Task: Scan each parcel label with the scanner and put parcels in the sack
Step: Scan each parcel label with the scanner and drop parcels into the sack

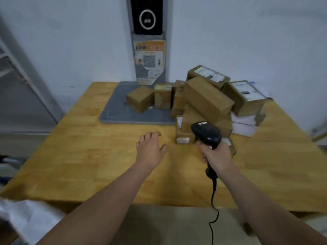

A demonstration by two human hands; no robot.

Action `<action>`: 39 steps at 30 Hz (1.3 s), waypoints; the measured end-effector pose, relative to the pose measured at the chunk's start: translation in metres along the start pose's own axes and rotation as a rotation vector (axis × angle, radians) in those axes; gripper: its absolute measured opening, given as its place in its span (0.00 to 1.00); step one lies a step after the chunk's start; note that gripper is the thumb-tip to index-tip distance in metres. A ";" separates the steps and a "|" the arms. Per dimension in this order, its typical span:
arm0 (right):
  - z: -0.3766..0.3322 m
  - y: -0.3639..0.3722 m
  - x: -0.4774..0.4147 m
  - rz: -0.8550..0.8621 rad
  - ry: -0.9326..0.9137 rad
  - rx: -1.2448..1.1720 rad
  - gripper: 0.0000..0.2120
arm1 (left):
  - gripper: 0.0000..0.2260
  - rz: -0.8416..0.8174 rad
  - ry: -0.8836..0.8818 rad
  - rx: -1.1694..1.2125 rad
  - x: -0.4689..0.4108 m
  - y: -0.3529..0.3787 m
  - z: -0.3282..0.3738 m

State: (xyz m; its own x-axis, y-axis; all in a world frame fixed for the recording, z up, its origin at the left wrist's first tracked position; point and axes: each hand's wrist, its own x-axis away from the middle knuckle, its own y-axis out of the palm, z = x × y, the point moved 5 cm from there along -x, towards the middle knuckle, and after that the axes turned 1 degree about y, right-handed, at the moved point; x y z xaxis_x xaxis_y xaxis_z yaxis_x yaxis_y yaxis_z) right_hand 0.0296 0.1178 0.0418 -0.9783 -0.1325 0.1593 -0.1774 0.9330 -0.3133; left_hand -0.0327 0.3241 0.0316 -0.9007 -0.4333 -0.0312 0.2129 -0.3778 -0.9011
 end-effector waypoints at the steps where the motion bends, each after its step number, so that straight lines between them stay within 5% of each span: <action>1: -0.004 -0.016 -0.012 0.021 -0.004 -0.023 0.09 | 0.21 0.010 0.008 0.013 -0.010 0.004 0.016; 8: -0.046 -0.099 -0.092 0.138 -0.171 -0.064 0.14 | 0.20 0.026 0.043 0.215 -0.069 0.034 0.096; 13: -0.065 -0.093 -0.156 0.019 -0.134 -0.012 0.07 | 0.25 -0.090 -0.008 0.445 -0.119 0.040 0.131; 20: -0.054 -0.071 -0.189 -0.073 0.023 -0.172 0.18 | 0.35 -0.294 -0.370 1.072 -0.159 0.043 0.157; 25: -0.057 -0.057 -0.167 -0.159 -0.066 -0.276 0.08 | 0.54 -0.112 -0.509 1.186 -0.158 0.048 0.152; 28: -0.061 -0.052 -0.154 -0.208 -0.183 -0.212 0.07 | 0.56 -0.031 -0.500 1.121 -0.152 0.046 0.136; 39: -0.039 -0.056 -0.132 -0.281 0.100 -0.500 0.18 | 0.25 -0.187 -0.288 1.388 -0.091 0.024 0.090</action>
State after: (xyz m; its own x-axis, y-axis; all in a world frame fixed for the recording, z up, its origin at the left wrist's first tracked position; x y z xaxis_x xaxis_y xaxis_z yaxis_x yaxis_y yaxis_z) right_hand 0.1728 0.0964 0.0742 -0.8817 -0.3883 0.2681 -0.3328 0.9145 0.2301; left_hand 0.0890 0.2809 0.0520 -0.8850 -0.3737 0.2778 0.4450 -0.8544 0.2682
